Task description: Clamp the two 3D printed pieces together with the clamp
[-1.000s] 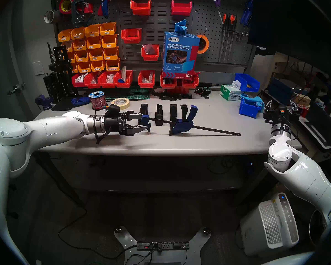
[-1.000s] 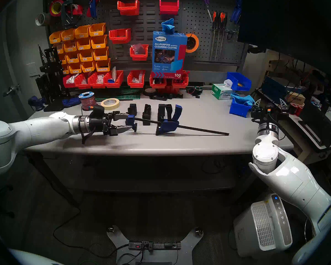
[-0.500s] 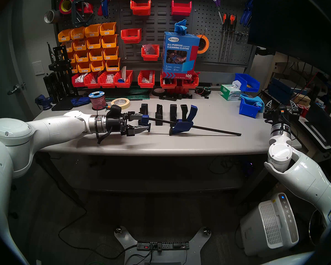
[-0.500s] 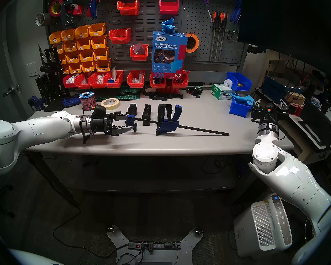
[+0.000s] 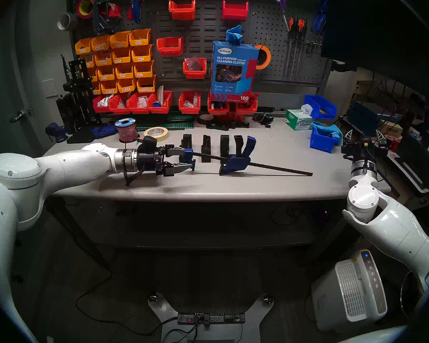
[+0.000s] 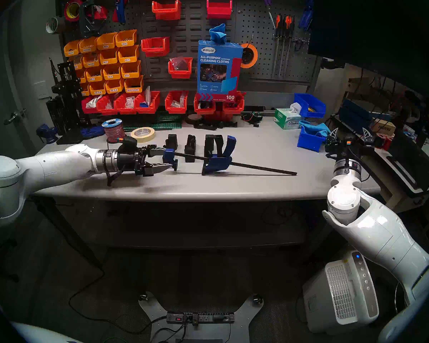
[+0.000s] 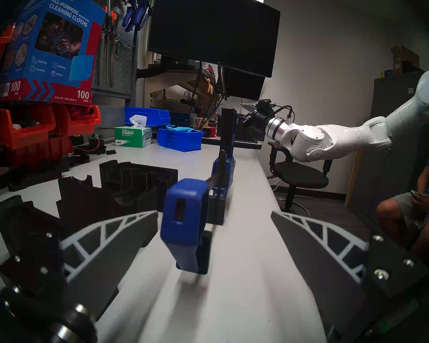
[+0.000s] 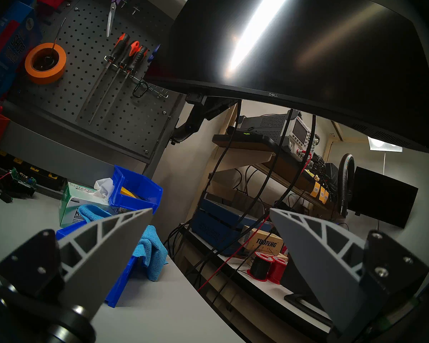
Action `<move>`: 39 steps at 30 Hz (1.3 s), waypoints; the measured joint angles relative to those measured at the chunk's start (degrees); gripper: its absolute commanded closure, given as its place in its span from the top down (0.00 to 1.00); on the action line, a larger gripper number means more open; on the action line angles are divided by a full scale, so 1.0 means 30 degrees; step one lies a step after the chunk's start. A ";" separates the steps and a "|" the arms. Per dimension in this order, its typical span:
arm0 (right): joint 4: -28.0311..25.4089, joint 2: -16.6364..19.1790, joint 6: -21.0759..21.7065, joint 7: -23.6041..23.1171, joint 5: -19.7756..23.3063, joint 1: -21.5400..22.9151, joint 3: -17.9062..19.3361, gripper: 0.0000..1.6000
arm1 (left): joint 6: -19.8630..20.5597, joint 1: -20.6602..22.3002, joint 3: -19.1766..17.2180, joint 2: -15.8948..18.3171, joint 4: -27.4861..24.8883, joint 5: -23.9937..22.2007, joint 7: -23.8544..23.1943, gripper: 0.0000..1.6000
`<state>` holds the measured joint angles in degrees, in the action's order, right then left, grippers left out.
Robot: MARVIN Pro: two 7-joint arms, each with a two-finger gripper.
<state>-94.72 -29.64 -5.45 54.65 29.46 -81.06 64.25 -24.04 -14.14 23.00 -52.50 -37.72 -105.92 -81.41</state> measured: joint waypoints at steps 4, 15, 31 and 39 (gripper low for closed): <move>0.0000 0.0000 0.0000 0.0001 0.0000 0.0000 -0.0001 1.00 | -0.0006 -0.0029 -0.0090 -0.0063 0.0190 -0.0039 0.0000 1.00; 0.0005 0.0003 -0.0002 0.0004 0.0006 0.0000 -0.0004 1.00 | -0.0106 -0.0036 -0.0406 -0.0160 0.0378 -0.0021 0.0083 0.00; 0.0002 0.0004 -0.0004 0.0008 0.0006 0.0001 -0.0009 1.00 | -0.0602 -0.0133 -0.0669 0.0355 -0.0621 0.0403 0.0559 0.00; 0.0002 0.0004 -0.0004 0.0009 0.0008 0.0001 -0.0010 1.00 | -0.0951 -0.0025 -0.0783 0.0878 -0.1455 0.1200 0.0920 0.00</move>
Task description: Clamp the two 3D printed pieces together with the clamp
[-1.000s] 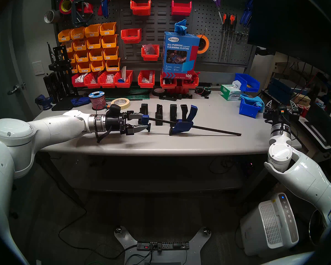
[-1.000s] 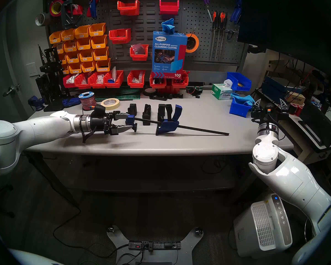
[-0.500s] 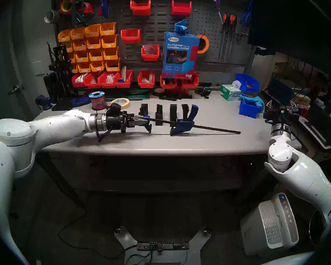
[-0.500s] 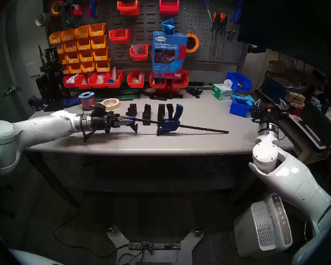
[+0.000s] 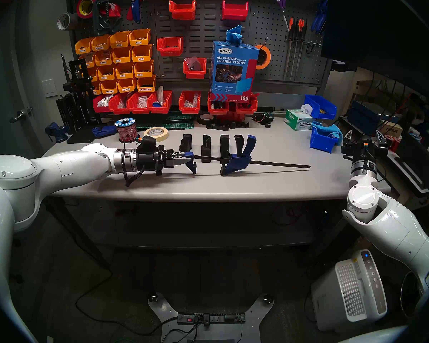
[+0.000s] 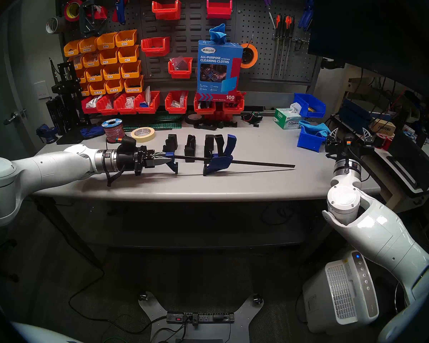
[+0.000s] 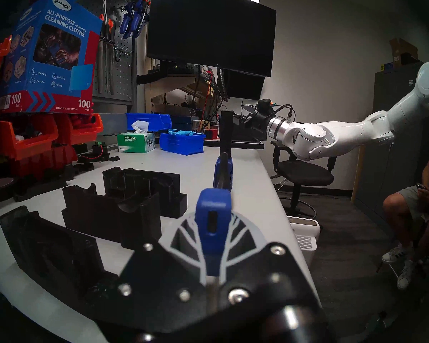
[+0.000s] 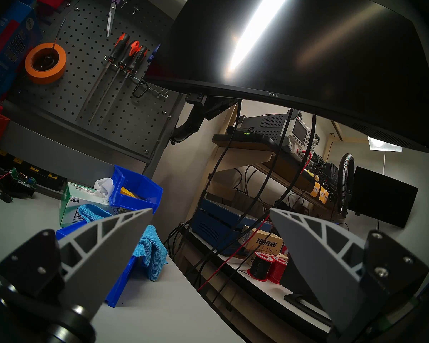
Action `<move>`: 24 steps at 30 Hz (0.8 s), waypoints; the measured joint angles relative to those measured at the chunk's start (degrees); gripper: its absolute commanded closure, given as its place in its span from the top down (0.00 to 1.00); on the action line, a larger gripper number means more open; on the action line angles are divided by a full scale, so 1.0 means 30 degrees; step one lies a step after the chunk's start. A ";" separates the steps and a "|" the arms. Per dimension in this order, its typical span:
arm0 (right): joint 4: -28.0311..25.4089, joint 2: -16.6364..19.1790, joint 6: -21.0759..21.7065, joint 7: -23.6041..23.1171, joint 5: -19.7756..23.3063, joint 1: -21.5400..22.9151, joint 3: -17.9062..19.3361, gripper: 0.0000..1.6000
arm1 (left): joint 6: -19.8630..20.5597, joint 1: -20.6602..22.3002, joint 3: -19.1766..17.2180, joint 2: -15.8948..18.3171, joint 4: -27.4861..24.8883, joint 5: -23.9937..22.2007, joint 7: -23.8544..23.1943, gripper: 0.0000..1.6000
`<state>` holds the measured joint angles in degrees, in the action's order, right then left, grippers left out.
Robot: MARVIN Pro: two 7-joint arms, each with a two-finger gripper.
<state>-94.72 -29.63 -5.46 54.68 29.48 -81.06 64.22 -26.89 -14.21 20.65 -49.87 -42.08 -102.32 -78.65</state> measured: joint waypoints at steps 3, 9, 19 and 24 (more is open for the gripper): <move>0.0000 0.0000 0.0000 0.0000 0.0001 0.0000 0.0000 1.00 | -0.0068 0.0009 -0.0088 0.0133 -0.0205 0.0227 0.0082 0.00; 0.0000 0.0001 -0.0004 0.0000 0.0004 0.0000 -0.0001 1.00 | -0.0110 0.0010 -0.0267 0.0290 -0.0428 0.0558 0.0133 0.00; 0.0079 0.0043 -0.0192 -0.0615 -0.0627 0.0479 -0.0201 1.00 | 0.0014 -0.0018 -0.0541 0.0408 -0.0572 0.0902 0.0069 0.00; -0.0134 0.0050 -0.0330 -0.1241 -0.0868 0.1025 -0.0170 1.00 | 0.0099 -0.0043 -0.0616 0.0421 -0.0572 0.0908 -0.0014 0.00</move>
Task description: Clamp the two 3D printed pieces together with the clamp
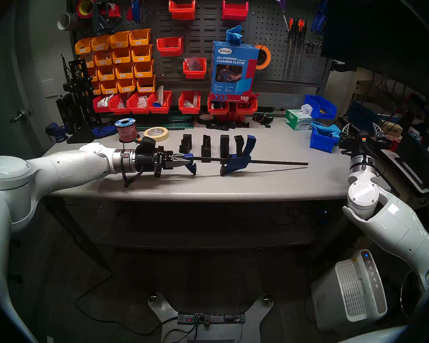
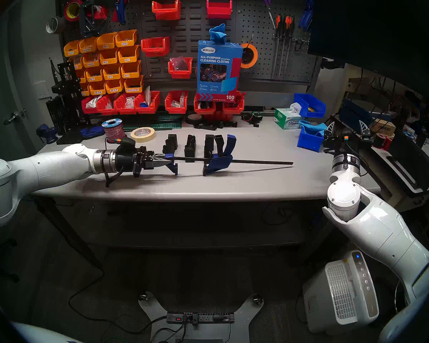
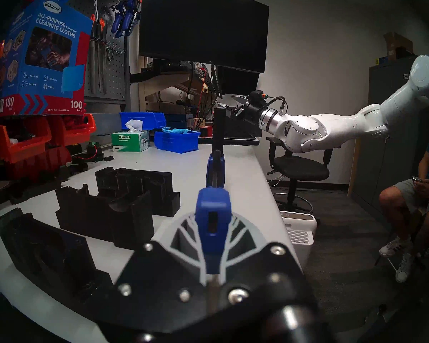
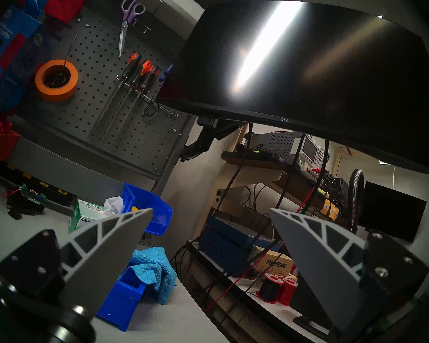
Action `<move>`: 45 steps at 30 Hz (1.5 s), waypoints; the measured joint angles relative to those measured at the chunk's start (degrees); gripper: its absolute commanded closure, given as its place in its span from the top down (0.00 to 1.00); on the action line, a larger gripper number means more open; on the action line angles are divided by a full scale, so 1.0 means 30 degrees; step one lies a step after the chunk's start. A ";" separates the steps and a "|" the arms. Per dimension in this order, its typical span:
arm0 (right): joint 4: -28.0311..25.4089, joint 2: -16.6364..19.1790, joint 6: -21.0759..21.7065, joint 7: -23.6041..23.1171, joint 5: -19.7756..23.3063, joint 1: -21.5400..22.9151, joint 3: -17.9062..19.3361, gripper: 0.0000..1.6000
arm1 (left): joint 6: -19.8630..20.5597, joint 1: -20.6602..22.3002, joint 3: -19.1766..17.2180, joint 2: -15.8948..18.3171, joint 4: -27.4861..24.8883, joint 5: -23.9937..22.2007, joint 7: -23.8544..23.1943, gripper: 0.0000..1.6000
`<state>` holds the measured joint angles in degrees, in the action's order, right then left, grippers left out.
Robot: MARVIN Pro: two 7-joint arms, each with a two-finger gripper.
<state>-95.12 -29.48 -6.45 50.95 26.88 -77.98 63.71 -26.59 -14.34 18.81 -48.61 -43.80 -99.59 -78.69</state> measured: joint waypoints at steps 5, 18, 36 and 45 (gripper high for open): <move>-0.0535 0.0071 -0.0064 -0.0945 0.0193 0.0496 0.0208 1.00 | 0.0062 -0.0027 -0.0049 0.0010 0.0014 -0.0027 -0.0065 0.00; -0.3999 0.0278 0.0877 -0.2765 0.2126 0.1534 0.0775 1.00 | 0.0142 -0.0056 -0.0107 0.0047 0.0010 -0.0029 -0.0153 0.00; -0.9559 -0.1242 0.4612 -0.3420 0.5134 0.2472 -0.0197 1.00 | 0.0159 -0.0086 -0.0152 0.0085 0.0003 -0.0019 -0.0182 0.00; -1.2050 -0.1846 0.6918 -0.1935 0.6338 0.2705 -0.0295 1.00 | 0.0156 -0.0117 -0.0199 0.0076 0.0066 -0.0023 -0.0186 0.00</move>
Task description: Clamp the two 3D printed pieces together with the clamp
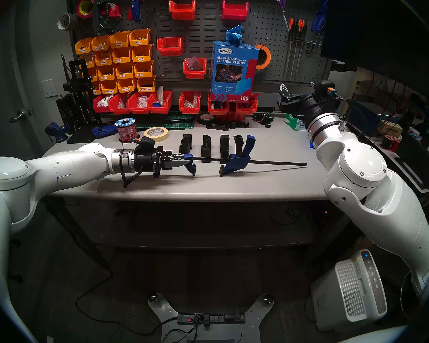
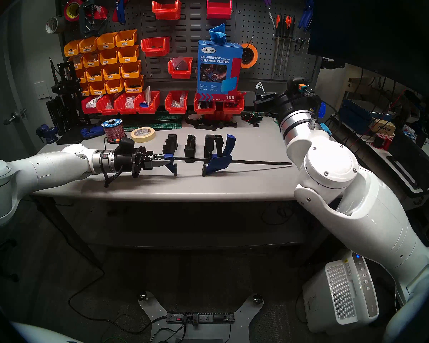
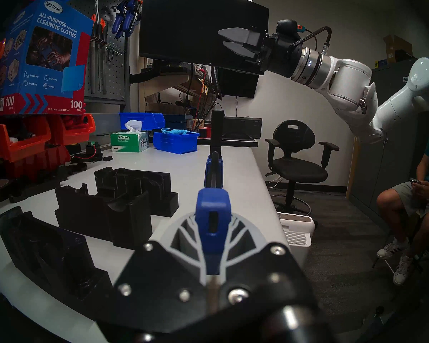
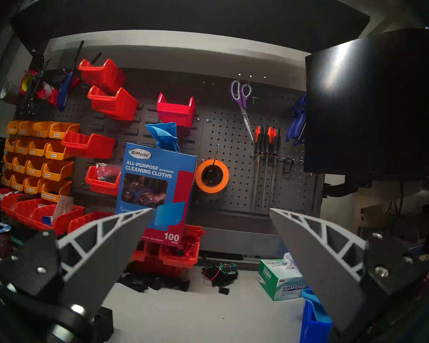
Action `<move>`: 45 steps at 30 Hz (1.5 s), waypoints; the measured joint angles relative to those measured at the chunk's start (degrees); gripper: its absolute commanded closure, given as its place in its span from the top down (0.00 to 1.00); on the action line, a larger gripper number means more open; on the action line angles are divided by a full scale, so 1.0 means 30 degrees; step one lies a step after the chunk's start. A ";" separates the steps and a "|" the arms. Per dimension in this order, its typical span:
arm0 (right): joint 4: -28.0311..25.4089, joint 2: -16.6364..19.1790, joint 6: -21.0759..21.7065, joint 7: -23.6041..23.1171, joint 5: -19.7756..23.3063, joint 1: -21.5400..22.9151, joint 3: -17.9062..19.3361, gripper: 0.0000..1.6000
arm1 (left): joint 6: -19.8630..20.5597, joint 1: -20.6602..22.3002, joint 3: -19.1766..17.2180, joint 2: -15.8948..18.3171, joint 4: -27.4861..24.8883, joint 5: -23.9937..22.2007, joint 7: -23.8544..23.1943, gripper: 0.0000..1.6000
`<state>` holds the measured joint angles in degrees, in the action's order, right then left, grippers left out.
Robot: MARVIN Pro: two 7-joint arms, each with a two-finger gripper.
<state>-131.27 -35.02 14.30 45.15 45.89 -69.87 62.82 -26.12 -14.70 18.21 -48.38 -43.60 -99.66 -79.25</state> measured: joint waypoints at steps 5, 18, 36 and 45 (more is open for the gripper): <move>-0.1298 -0.0179 0.1493 0.1624 0.0696 -0.0357 0.0031 1.00 | 0.0002 -0.0044 -0.0056 -0.0057 0.0129 0.0001 -0.0016 0.00; -0.2100 -0.0668 0.2918 0.3665 0.1597 -0.0715 -0.0030 1.00 | 0.0016 -0.0145 -0.0268 -0.0128 0.0263 0.0064 -0.0041 0.00; -0.2395 -0.2557 0.4449 0.3037 0.2295 0.0550 -0.2633 1.00 | 0.0043 -0.0226 -0.0410 -0.0145 0.0328 0.0148 -0.0070 0.00; -0.2349 -0.4298 0.4865 0.2225 0.2495 0.1760 -0.4183 1.00 | 0.0049 -0.0237 -0.0435 -0.0149 0.0337 0.0163 -0.0075 0.00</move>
<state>-138.32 -47.91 28.90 51.82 53.37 -64.59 50.28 -25.98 -15.41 16.90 -48.82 -42.59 -99.18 -79.47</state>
